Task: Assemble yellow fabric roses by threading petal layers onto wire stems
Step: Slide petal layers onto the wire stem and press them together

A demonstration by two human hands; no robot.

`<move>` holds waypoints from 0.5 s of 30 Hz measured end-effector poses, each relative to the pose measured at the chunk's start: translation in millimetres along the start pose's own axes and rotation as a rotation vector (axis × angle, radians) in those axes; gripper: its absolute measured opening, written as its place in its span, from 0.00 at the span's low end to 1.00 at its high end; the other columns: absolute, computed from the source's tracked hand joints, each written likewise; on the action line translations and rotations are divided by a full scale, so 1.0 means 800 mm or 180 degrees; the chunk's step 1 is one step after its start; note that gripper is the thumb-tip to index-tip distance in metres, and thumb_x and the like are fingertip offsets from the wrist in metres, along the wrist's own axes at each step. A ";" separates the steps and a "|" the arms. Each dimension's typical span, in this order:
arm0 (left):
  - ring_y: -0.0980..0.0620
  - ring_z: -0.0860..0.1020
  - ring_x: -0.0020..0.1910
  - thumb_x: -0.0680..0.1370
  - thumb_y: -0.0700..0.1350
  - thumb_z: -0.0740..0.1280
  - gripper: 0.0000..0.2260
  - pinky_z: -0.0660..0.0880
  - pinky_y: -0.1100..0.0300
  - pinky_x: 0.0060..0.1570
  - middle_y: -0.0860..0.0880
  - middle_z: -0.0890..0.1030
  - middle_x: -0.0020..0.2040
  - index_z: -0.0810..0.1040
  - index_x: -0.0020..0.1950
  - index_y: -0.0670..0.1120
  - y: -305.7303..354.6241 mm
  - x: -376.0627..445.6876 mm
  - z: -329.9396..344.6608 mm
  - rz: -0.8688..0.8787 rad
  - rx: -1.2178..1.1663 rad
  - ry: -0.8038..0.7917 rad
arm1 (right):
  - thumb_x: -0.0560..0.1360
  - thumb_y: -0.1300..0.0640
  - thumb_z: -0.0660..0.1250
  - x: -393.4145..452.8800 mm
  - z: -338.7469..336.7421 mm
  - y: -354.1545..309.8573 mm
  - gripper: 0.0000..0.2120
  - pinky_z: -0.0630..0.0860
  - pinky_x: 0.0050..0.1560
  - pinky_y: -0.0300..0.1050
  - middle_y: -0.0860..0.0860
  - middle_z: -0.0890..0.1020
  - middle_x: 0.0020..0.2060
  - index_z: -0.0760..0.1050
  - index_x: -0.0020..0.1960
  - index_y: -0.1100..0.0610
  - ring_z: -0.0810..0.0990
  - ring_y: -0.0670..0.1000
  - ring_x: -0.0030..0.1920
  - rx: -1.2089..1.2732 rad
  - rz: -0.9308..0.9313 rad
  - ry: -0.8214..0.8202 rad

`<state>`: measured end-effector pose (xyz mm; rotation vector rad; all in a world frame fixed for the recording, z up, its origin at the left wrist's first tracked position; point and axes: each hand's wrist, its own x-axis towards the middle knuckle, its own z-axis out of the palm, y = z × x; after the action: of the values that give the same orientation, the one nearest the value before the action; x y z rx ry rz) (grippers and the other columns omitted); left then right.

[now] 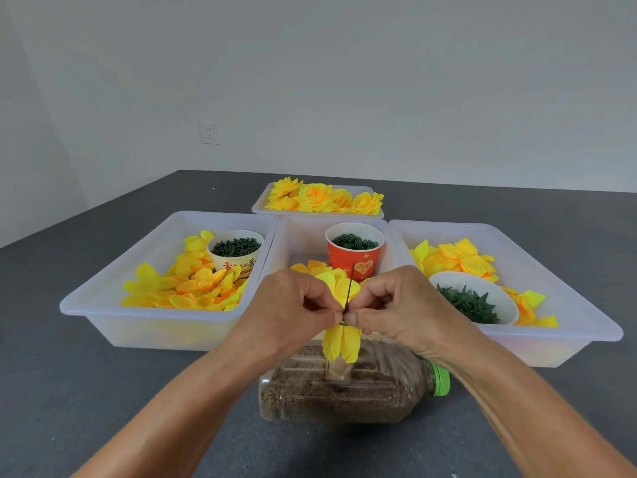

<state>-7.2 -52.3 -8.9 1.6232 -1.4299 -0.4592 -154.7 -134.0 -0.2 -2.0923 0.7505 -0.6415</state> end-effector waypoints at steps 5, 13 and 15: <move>0.58 0.77 0.35 0.70 0.38 0.74 0.07 0.74 0.60 0.42 0.54 0.82 0.32 0.84 0.36 0.51 -0.001 0.005 -0.003 -0.0051 -0.0234 -0.0005 | 0.69 0.64 0.74 -0.003 -0.008 0.005 0.07 0.70 0.31 0.30 0.46 0.80 0.26 0.83 0.36 0.54 0.74 0.38 0.28 0.0408 0.0151 0.0049; 0.60 0.76 0.33 0.68 0.39 0.76 0.08 0.73 0.63 0.39 0.58 0.80 0.29 0.84 0.35 0.52 -0.002 0.004 0.001 -0.0005 -0.0355 -0.0014 | 0.66 0.63 0.76 -0.009 -0.004 0.005 0.07 0.73 0.35 0.31 0.46 0.81 0.28 0.82 0.35 0.52 0.76 0.40 0.31 0.0479 0.0141 0.0102; 0.59 0.77 0.33 0.68 0.38 0.76 0.09 0.74 0.60 0.39 0.56 0.80 0.30 0.83 0.34 0.52 -0.002 0.005 0.001 -0.0026 -0.0354 -0.0012 | 0.66 0.63 0.76 -0.009 -0.002 0.005 0.07 0.74 0.37 0.34 0.49 0.82 0.29 0.82 0.34 0.52 0.77 0.41 0.33 0.0436 0.0106 0.0147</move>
<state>-5.8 -56.2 -9.6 1.5405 -1.3765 -0.5373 -162.3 -131.8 -3.7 -1.9422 0.7447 -0.7052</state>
